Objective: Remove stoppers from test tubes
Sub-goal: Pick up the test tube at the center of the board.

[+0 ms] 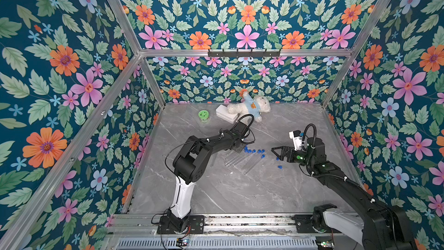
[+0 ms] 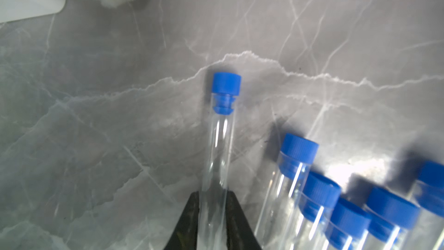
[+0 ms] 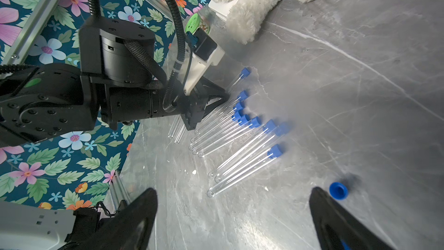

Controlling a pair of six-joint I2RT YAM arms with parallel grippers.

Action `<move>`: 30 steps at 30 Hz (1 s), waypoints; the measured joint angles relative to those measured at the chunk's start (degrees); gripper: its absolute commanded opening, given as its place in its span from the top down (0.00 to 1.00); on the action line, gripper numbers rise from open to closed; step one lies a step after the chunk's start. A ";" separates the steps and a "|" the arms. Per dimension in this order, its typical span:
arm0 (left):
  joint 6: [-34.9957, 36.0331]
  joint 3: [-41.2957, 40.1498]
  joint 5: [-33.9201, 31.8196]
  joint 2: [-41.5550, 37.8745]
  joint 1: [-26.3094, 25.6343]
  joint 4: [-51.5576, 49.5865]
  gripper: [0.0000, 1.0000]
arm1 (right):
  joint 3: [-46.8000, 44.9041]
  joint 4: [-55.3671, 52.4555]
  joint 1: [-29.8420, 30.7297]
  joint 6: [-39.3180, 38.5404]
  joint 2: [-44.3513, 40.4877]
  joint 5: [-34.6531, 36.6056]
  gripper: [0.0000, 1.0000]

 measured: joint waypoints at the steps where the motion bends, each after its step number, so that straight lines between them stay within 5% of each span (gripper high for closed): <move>1: 0.02 0.04 0.02 0.00 0.04 -0.07 0.80 | 0.09 -0.02 0.00 0.00 0.00 0.11 0.01; 17: 0.96 -0.39 -1.33 -5.68 0.22 -4.17 0.92 | 3.74 -2.05 -0.02 0.85 4.59 -0.20 0.01; 23: 1.66 -7.48 -1.14 -13.84 -0.96 -3.23 0.93 | 4.59 -2.08 0.00 0.85 6.32 -3.37 0.02; 30: 3.61 -18.25 3.72 -26.25 -8.13 1.36 0.91 | 4.35 1.92 0.00 2.93 8.90 -10.54 0.06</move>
